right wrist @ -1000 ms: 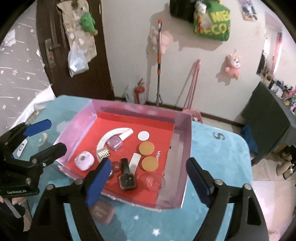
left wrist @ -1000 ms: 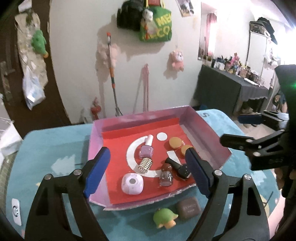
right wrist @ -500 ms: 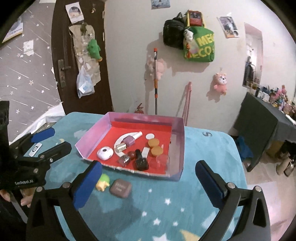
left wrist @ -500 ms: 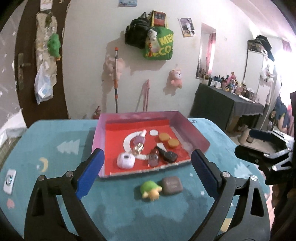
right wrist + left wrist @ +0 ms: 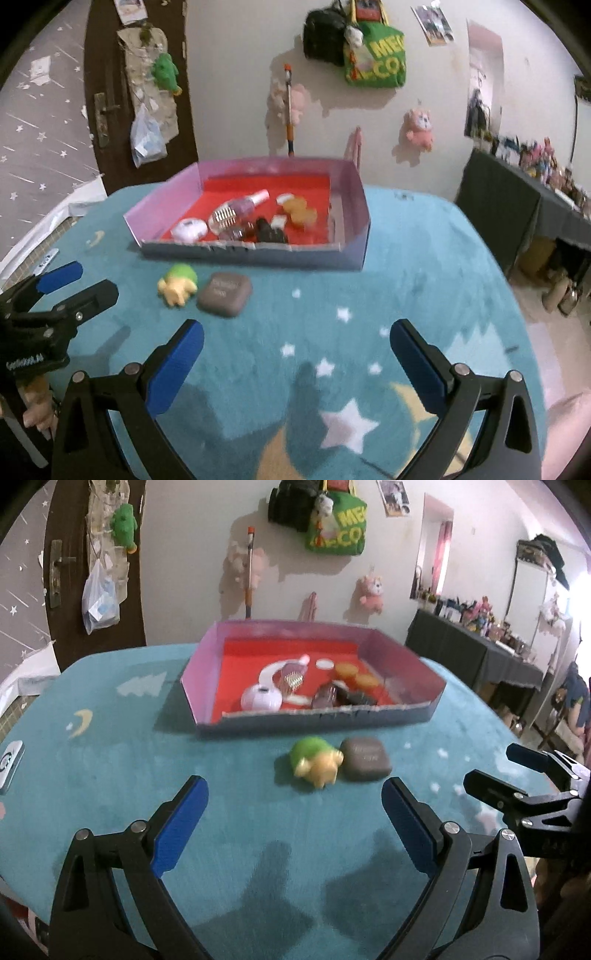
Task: Organize rigid objects
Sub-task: 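Withdraw both tools from the box back over the table, then grasp the green turtle figure with the left tool while the right tool grasps the brown eyeshadow case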
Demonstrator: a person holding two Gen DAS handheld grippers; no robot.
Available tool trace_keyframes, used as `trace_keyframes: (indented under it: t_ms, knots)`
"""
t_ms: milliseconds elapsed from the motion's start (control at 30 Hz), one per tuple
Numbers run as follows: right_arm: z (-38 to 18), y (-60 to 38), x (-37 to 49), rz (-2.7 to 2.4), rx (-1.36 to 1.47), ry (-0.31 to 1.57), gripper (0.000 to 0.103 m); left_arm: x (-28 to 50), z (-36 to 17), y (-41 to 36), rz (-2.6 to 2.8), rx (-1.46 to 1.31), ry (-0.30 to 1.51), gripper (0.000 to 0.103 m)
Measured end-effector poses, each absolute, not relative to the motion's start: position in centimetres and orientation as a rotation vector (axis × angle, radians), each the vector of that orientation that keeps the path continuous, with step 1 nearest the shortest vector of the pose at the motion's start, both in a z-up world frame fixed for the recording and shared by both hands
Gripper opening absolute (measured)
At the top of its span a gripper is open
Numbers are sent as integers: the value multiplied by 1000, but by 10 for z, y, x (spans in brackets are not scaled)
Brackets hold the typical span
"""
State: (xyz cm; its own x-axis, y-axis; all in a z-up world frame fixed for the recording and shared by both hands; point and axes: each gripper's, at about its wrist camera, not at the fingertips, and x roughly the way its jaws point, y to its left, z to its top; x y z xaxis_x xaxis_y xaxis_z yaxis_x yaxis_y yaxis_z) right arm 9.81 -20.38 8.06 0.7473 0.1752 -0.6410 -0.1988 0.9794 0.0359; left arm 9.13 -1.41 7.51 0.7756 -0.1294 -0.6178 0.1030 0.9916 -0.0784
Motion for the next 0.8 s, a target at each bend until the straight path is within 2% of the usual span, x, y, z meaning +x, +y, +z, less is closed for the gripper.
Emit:
trace_keyframes:
  t_ms: [300,800]
  knots:
    - [46,-208,103,195,2,767,103,98,50,-19,-122,-32,737,96]
    - [34,-206,106,171,-20,793,103,100,40,-16,-121,-44,772,96]
